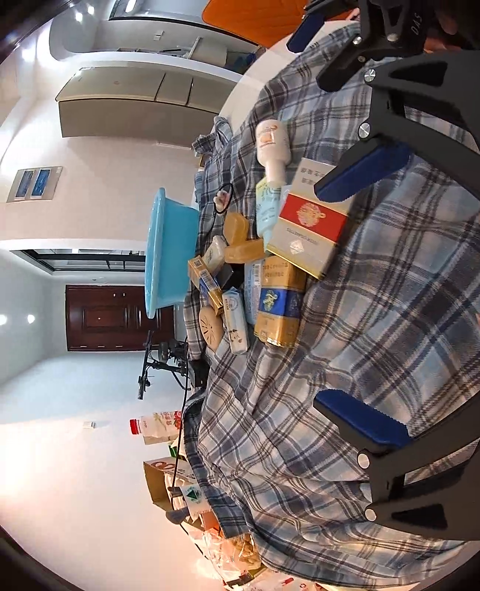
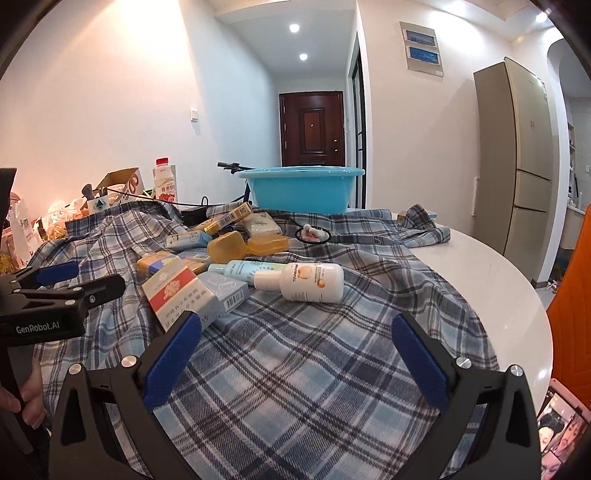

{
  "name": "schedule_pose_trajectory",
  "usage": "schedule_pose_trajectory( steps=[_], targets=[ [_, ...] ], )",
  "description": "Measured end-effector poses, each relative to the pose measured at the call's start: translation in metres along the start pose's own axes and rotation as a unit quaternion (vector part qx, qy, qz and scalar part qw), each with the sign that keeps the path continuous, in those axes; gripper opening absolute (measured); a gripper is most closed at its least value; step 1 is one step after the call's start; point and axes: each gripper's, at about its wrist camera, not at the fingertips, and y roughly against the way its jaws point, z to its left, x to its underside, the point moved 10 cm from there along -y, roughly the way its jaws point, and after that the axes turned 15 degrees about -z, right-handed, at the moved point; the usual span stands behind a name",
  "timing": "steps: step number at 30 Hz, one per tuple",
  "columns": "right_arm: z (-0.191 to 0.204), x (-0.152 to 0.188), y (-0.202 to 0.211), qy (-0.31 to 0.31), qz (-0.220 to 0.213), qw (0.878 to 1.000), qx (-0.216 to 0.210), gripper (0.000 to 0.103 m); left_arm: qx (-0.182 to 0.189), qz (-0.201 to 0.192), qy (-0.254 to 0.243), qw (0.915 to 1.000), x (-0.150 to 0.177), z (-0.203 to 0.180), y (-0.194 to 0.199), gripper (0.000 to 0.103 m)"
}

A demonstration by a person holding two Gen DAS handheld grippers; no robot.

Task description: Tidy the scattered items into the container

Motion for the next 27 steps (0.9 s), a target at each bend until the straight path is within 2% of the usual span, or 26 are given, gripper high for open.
schedule_pose_trajectory(
  steps=[5,13,16,27],
  targets=[
    [-0.003,0.007,0.002,-0.005,-0.001,1.0,0.006,0.103,0.0,-0.004,-0.006,1.0,0.006,0.0,0.003,0.103],
    [-0.002,0.011,0.003,0.001,-0.014,1.0,0.008,0.103,0.008,-0.039,-0.005,0.9992,-0.001,-0.002,0.01,0.103],
    [-0.002,0.01,0.005,0.001,-0.029,1.0,0.012,0.103,0.01,-0.039,-0.001,0.9992,-0.002,-0.001,0.01,0.103],
    [-0.007,0.015,0.005,-0.021,-0.034,0.999,0.016,0.103,0.008,-0.058,0.006,0.9983,-0.004,0.0,0.015,0.103]
  ],
)
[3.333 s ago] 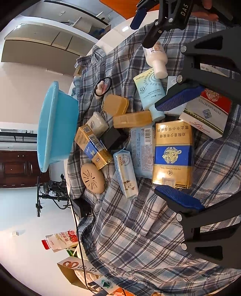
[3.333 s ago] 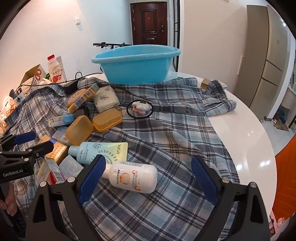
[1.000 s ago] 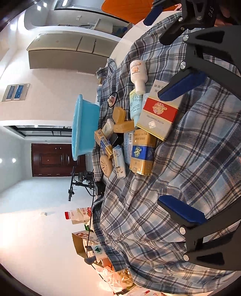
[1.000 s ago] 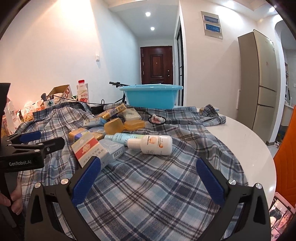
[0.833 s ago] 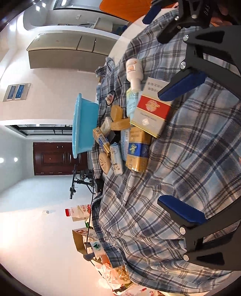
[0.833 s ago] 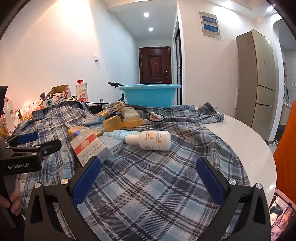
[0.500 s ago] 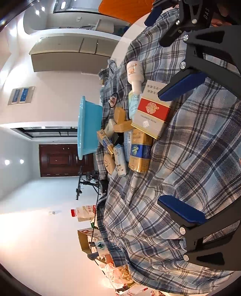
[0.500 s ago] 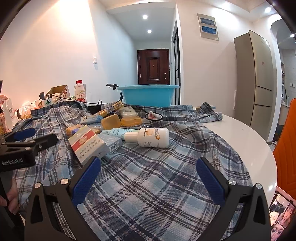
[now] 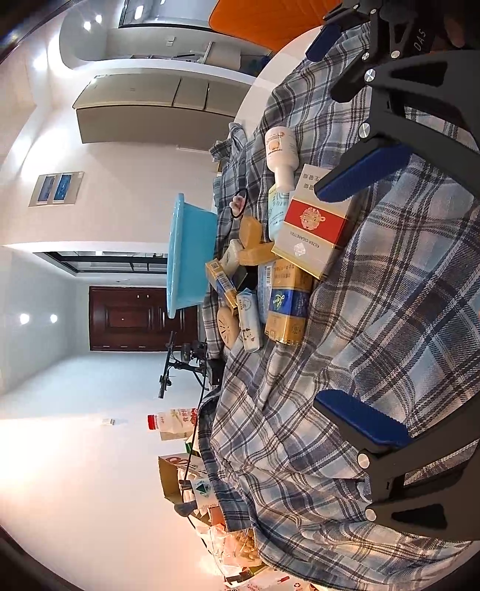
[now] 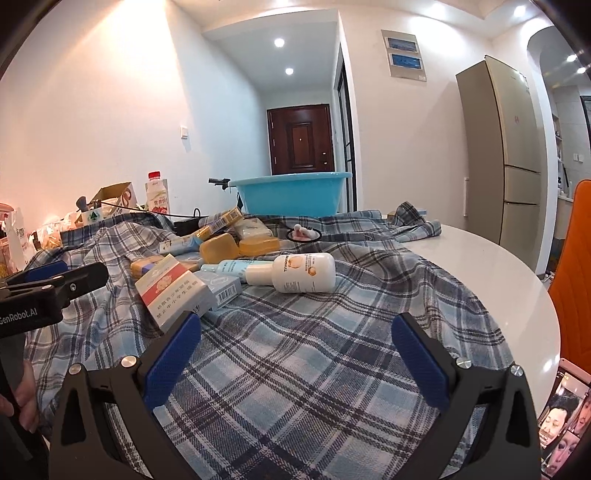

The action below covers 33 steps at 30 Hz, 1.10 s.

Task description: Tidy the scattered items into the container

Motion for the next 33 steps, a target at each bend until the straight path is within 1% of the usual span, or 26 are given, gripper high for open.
schedule_pose_trajectory(
  steps=[2,3,4,6,7,9,13,18,23,26,33],
  targets=[
    [-0.001,0.0,-0.001,0.0,0.003,1.0,0.004,0.103,-0.01,-0.011,-0.003,0.9999,-0.001,0.001,0.005,0.103],
    [-0.001,0.001,-0.002,-0.001,0.008,1.0,0.005,0.103,-0.011,-0.009,-0.003,0.9999,0.0,0.001,0.006,0.103],
    [-0.001,0.002,-0.003,-0.001,0.015,1.0,0.005,0.103,-0.008,-0.003,-0.004,1.0,0.002,0.0,0.005,0.103],
    [-0.002,0.003,-0.004,-0.002,0.02,1.0,0.006,0.103,0.006,0.023,-0.007,0.9997,0.014,-0.005,0.0,0.103],
    [-0.003,0.003,-0.004,-0.005,0.019,1.0,0.008,0.103,0.007,0.035,-0.008,0.9993,0.019,-0.006,-0.002,0.103],
    [-0.004,0.003,-0.003,-0.006,0.016,1.0,0.008,0.103,-0.001,0.03,-0.006,0.9995,0.017,-0.004,-0.002,0.103],
    [-0.002,0.003,-0.002,0.004,0.013,1.0,0.011,0.103,0.004,0.02,0.002,0.9998,0.015,-0.004,0.0,0.103],
    [0.0,0.004,-0.002,0.017,0.007,1.0,0.011,0.103,-0.003,0.012,-0.022,0.9997,0.014,-0.008,0.002,0.103],
    [-0.001,0.005,-0.003,0.015,0.014,1.0,0.012,0.103,-0.006,0.009,-0.036,0.9993,0.014,-0.01,0.003,0.103],
    [-0.002,0.005,-0.003,0.01,0.014,1.0,0.012,0.103,-0.002,0.015,-0.024,0.9996,0.015,-0.007,0.001,0.103],
    [-0.002,0.006,-0.003,0.015,0.017,1.0,0.011,0.103,0.013,0.023,0.024,0.9994,0.016,0.0,-0.001,0.103]
  ],
)
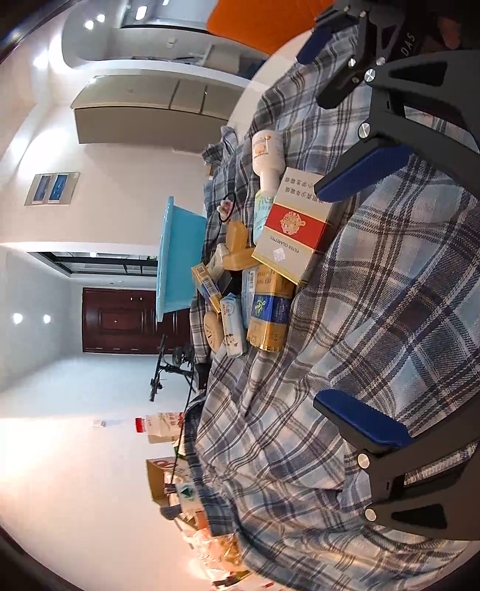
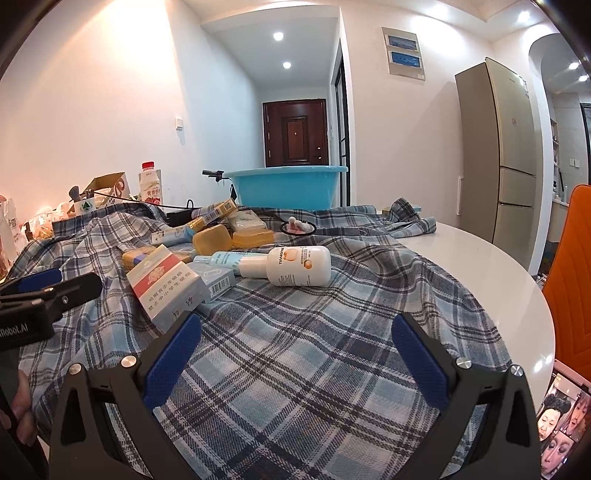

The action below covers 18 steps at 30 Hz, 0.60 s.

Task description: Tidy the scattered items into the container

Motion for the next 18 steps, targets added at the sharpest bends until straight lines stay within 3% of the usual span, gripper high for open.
schedule_pose_trajectory(
  steps=[5,18],
  targets=[
    [0.0001,0.0,-0.0008,-0.001,0.001,1.0,0.0,0.103,0.005,0.003,0.012,0.9999,0.0009,0.0017,-0.0006,0.103],
    [0.0011,-0.0004,-0.0009,0.0,0.002,1.0,-0.001,0.103,-0.007,-0.013,-0.03,0.9994,-0.0021,-0.0053,0.0026,0.103]
  ],
)
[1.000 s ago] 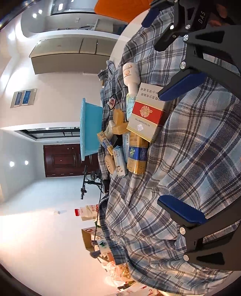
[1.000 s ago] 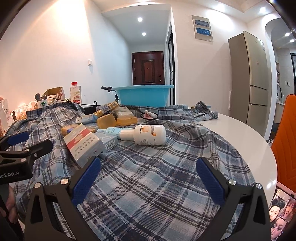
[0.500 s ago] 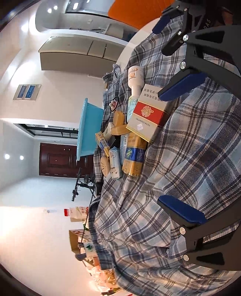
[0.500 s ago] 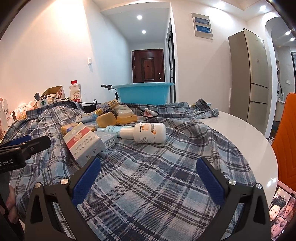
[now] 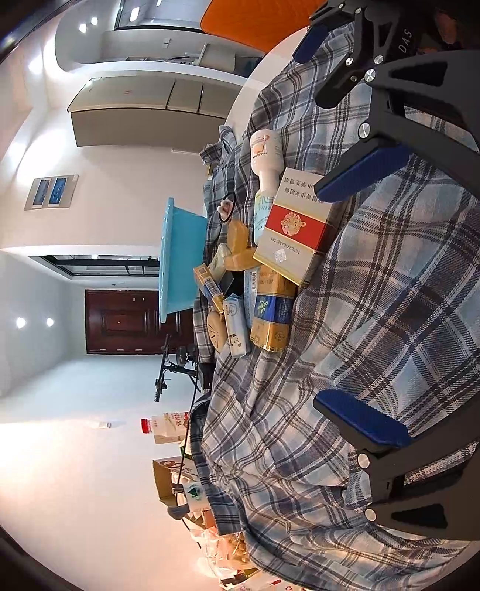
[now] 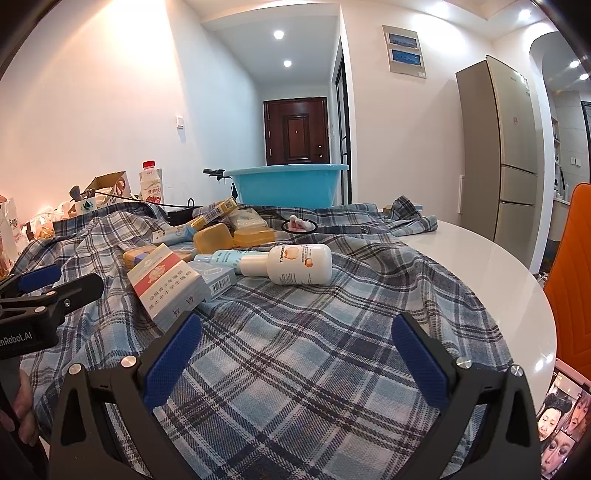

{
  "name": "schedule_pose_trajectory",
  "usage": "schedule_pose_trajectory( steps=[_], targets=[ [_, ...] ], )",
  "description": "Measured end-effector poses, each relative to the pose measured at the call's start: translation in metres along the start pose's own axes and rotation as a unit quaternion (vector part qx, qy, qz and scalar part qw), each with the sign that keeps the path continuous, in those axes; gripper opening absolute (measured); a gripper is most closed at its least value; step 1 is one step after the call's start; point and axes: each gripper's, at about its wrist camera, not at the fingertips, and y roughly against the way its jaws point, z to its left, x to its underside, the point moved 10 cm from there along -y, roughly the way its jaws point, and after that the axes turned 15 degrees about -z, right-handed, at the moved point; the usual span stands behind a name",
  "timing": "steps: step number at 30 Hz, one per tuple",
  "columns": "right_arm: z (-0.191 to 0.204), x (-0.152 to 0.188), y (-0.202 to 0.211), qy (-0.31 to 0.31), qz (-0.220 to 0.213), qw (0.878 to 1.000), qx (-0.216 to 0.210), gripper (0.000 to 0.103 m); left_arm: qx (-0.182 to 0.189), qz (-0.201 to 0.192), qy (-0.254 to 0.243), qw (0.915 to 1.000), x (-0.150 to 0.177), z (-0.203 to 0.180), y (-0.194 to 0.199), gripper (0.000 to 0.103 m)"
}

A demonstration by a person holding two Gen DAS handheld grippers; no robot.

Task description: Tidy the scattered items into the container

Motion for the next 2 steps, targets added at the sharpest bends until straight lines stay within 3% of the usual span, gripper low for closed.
schedule_pose_trajectory(
  steps=[2],
  targets=[
    [0.0,-0.0001,-0.0001,0.0,0.0,1.0,0.0,0.103,-0.002,0.0,-0.006,1.0,-0.0001,-0.0007,0.0,0.103]
  ],
)
